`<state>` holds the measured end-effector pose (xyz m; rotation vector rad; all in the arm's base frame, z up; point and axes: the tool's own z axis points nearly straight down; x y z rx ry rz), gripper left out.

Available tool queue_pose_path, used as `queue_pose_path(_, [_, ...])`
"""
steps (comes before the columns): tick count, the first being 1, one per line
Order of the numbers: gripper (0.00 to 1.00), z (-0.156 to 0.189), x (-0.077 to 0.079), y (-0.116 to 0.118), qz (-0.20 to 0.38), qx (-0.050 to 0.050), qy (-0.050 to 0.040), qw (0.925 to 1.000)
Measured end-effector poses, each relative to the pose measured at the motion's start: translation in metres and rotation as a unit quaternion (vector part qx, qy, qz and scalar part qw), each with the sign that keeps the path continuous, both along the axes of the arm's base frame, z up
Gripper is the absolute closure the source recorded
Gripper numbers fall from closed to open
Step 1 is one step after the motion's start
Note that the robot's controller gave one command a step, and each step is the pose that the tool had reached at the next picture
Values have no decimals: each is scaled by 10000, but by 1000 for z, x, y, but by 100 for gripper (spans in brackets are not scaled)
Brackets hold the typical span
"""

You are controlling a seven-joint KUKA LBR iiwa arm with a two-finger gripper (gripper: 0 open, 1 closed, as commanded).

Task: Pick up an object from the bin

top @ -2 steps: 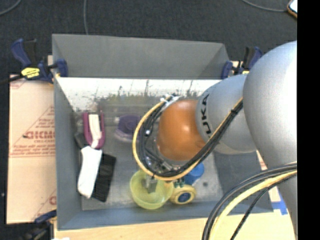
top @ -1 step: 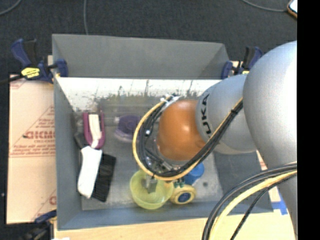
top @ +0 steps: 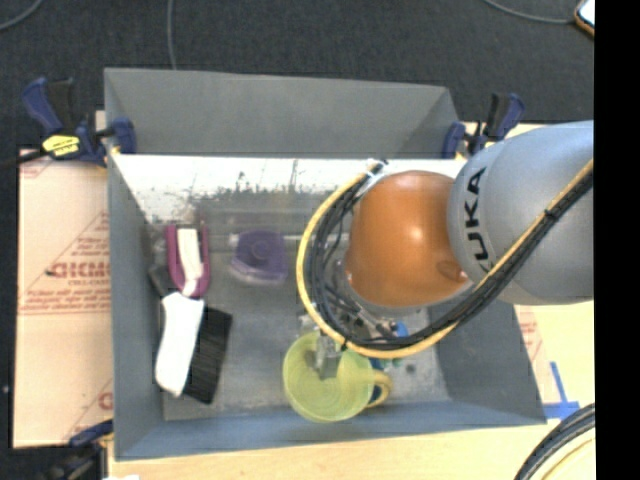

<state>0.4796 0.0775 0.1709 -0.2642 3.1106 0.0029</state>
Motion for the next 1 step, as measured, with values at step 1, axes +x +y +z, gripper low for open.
queue_pose_path(1, [100, 52, 4, -13, 63, -1, -4, 10000])
